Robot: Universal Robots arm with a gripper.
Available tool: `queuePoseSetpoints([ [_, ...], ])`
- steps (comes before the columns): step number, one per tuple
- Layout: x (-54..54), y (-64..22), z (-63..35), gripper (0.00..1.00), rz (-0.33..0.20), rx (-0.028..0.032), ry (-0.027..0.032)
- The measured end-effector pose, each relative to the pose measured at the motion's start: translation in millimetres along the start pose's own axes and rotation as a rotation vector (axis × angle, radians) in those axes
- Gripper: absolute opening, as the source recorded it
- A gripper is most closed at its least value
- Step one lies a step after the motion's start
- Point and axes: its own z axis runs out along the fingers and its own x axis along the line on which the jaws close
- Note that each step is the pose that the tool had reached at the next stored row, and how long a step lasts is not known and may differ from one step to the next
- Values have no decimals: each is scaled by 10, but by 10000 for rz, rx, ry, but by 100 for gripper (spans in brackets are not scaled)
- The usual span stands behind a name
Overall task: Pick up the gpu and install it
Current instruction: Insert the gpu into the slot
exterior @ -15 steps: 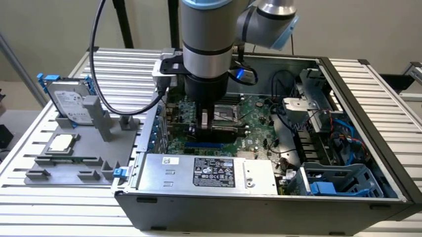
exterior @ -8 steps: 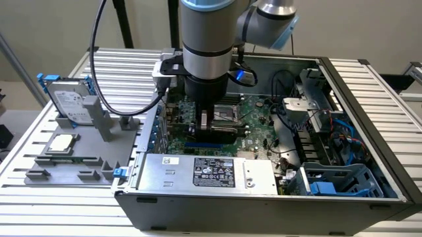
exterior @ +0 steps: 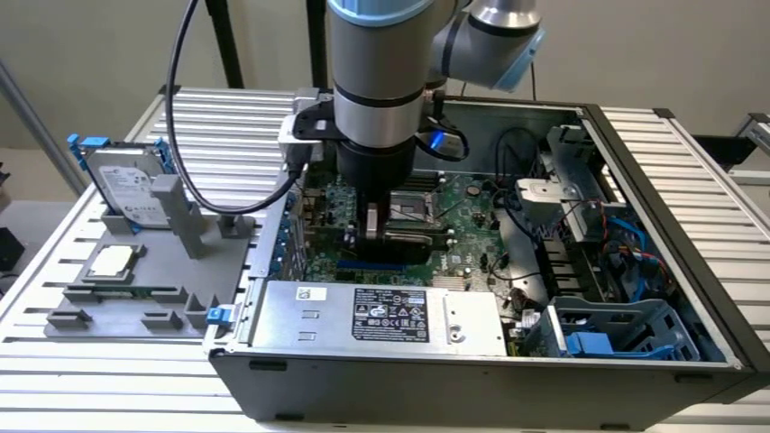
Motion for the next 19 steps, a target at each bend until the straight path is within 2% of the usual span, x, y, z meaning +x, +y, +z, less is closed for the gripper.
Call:
queuePoseSetpoints([
  [19, -4, 29, 65, 0, 7, -28, 2],
])
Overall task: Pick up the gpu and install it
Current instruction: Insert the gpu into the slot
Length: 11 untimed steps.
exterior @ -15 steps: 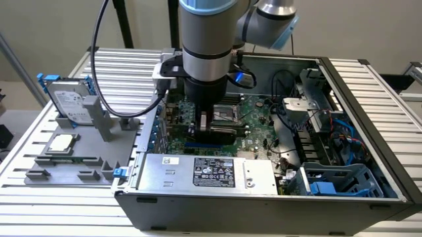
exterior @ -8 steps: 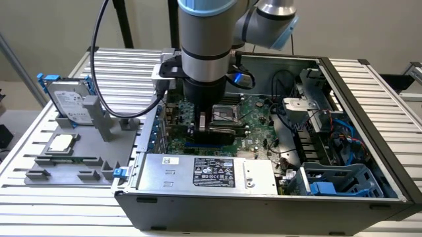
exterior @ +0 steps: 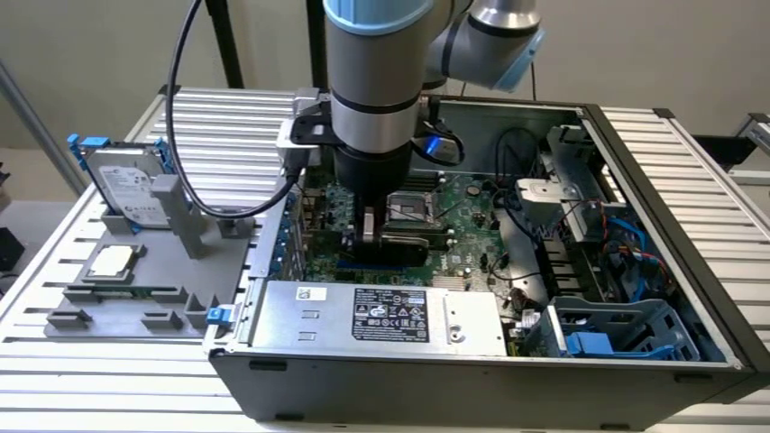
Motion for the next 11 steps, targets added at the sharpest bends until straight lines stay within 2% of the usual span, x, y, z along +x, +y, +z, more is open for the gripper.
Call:
queuePoseSetpoints([
  [11, 1, 1, 37, 0, 10, -5, 3],
])
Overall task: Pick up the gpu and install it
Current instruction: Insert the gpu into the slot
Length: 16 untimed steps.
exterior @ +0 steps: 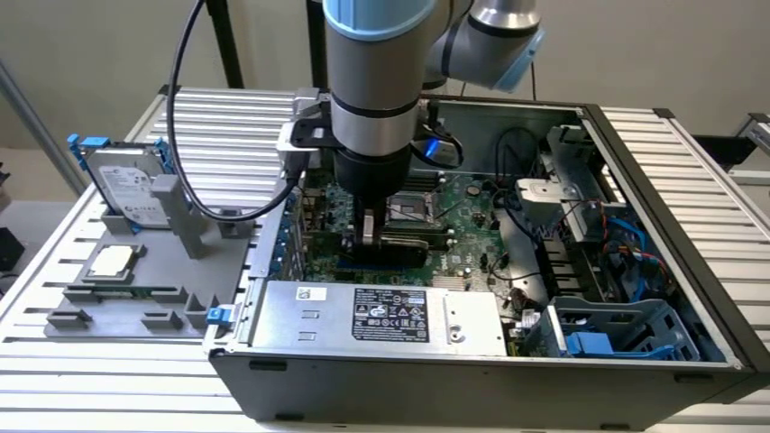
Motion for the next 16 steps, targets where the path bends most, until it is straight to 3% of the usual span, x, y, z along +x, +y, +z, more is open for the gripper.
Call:
queuePoseSetpoints([
  [16, -40, 43, 17, 0, 23, -1, -1],
])
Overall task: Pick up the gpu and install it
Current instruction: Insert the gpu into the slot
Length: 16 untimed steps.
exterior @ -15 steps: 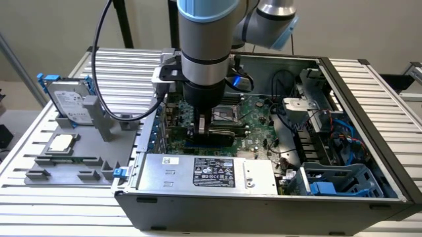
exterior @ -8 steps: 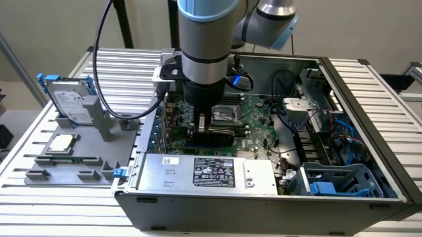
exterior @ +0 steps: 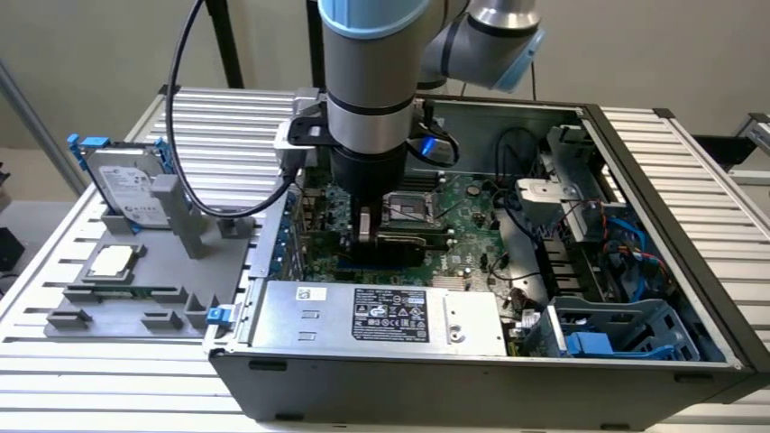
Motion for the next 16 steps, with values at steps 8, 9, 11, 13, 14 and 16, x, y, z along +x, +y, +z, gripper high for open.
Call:
queuePoseSetpoints([
  [8, 5, -2, 49, 0, -2, 24, 16],
  [9, 5, -2, 57, 0, 0, 27, 14],
  [11, 5, -1, 58, 0, 0, 13, 10],
  [13, 3, 1, 60, 0, 3, 10, -6],
  [14, -1, 3, 57, 0, 6, 7, -36],
  [16, -2, 2, -24, 100, 4, -1, -7],
])
